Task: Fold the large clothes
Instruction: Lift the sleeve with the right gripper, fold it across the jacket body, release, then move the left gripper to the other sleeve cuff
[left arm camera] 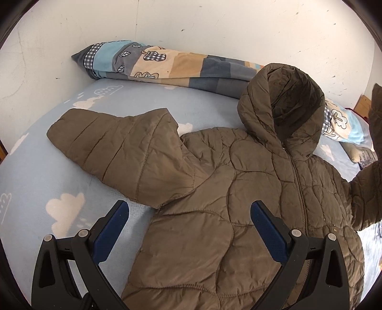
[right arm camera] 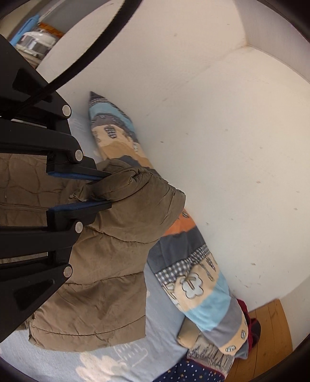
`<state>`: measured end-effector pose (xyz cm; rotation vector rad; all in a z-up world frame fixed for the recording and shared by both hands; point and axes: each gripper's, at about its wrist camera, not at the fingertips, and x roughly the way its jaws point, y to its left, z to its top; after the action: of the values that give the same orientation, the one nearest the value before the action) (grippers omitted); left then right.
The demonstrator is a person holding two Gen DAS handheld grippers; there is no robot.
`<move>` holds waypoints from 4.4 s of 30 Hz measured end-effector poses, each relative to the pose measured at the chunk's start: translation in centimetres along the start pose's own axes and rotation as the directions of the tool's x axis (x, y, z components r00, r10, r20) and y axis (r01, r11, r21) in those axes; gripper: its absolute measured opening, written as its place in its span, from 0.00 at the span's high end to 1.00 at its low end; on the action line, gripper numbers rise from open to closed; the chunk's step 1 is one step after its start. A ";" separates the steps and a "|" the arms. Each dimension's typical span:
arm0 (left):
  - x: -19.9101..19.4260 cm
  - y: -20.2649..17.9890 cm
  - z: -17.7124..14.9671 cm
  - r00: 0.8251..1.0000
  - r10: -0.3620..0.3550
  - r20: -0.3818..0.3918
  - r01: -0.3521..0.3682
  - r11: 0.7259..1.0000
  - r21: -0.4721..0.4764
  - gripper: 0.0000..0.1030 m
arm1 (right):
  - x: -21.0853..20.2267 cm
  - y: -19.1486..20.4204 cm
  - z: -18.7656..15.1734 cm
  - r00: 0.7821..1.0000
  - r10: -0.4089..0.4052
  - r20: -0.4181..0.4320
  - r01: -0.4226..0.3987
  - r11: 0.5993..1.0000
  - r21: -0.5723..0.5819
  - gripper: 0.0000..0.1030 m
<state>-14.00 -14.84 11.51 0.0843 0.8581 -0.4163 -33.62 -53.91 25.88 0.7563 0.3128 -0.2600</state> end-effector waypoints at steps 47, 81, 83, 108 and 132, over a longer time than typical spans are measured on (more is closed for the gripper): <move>-0.3 1.8 1.2 1.000 -0.025 -0.017 0.023 0.996 -0.088 0.01 | 12.8 -6.5 -12.3 0.878 -0.402 -0.259 0.349 0.909 -0.228 0.47; -0.7 1.1 0.9 1.000 0.007 0.003 -0.007 1.000 -0.028 0.01 | 4.4 -6.8 -13.1 0.842 -0.394 -0.368 0.353 0.919 -0.176 0.38; -0.6 1.1 0.9 1.000 0.008 0.001 -0.008 1.000 -0.026 0.01 | 3.2 -5.3 -13.6 0.872 -0.353 -0.339 0.318 0.935 -0.155 0.32; 1.8 9.4 3.0 0.993 0.099 -0.064 -0.109 0.978 -0.178 0.02 | 8.6 -4.0 -18.1 0.833 -0.333 -0.441 0.216 0.931 -0.295 0.31; 4.2 17.8 5.3 0.986 0.142 -0.089 -0.164 0.929 -0.333 0.02 | 9.4 -3.6 -18.3 0.839 -0.345 -0.421 0.212 0.920 -0.331 0.31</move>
<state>-0.84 -1.10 10.23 -0.1550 0.9685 -0.1145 -29.54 -44.65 7.65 0.4876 0.9152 -0.3012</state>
